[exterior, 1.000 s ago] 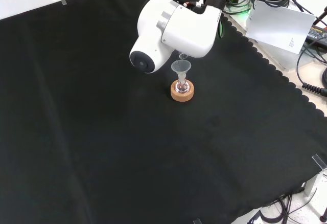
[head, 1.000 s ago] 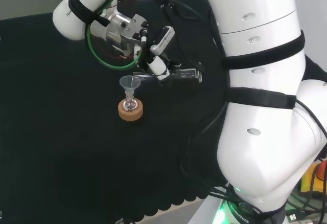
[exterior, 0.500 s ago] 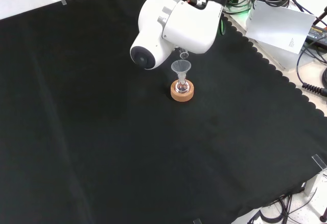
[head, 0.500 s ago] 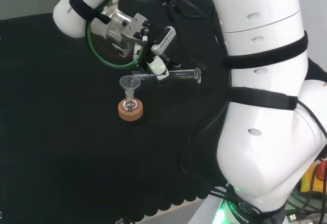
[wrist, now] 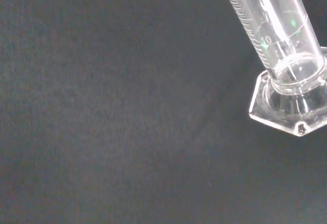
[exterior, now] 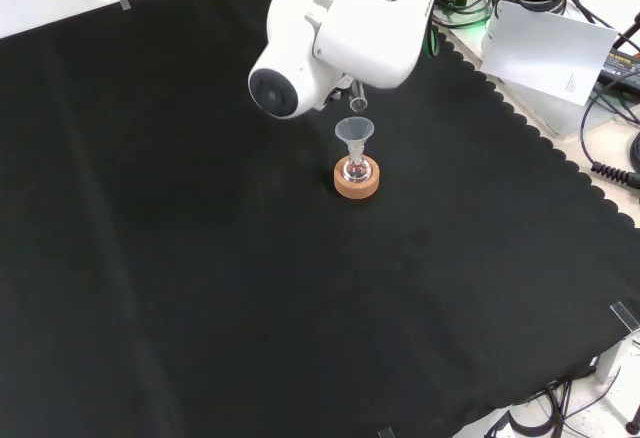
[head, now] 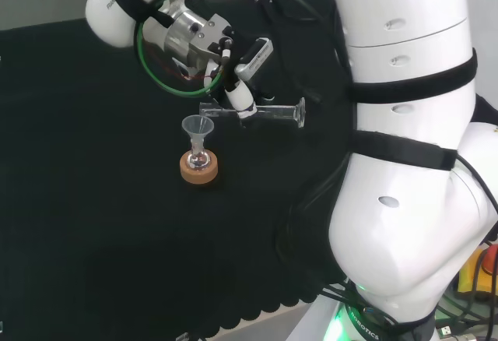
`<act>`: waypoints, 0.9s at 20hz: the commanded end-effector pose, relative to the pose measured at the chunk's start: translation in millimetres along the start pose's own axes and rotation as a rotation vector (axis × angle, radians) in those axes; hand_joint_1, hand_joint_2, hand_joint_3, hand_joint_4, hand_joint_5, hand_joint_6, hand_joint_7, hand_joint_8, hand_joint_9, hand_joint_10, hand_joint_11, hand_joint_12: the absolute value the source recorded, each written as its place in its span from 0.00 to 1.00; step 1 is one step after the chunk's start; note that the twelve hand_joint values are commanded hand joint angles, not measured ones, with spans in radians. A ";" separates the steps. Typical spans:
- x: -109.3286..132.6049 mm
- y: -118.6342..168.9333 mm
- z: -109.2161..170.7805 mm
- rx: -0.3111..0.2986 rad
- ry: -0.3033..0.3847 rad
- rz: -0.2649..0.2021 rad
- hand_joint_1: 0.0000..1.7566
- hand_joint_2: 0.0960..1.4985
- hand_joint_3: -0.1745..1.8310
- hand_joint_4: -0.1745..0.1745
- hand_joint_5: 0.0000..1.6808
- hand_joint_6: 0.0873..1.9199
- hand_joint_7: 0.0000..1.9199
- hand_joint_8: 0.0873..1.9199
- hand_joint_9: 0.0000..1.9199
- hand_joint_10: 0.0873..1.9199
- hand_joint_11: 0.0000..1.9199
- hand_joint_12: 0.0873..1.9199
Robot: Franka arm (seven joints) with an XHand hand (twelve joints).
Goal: Pour the water from the graduated cylinder into the round-bottom flask.
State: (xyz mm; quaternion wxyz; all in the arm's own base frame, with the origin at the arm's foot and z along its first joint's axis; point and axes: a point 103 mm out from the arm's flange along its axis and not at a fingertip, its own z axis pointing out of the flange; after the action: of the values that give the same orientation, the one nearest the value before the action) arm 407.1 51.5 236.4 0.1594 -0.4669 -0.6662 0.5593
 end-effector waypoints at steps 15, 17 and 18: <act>-54.1 -4.0 31.5 -0.466 0.339 -0.244 0.66 0.73 0.09 0.00 0.58 0.50 0.66 0.13 0.76 0.00 0.65 0.35; -59.1 -4.5 33.8 -0.515 0.360 -0.256 0.66 0.73 0.09 0.00 0.58 0.50 0.65 0.13 0.76 0.00 0.65 0.35; -61.5 -4.5 34.7 -0.537 0.374 -0.265 0.66 0.73 0.09 0.00 0.58 0.50 0.65 0.13 0.75 0.00 0.65 0.35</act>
State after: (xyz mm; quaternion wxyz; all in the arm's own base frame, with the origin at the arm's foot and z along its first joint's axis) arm 412.9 -0.5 246.6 0.2124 -0.4883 -0.7865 0.3127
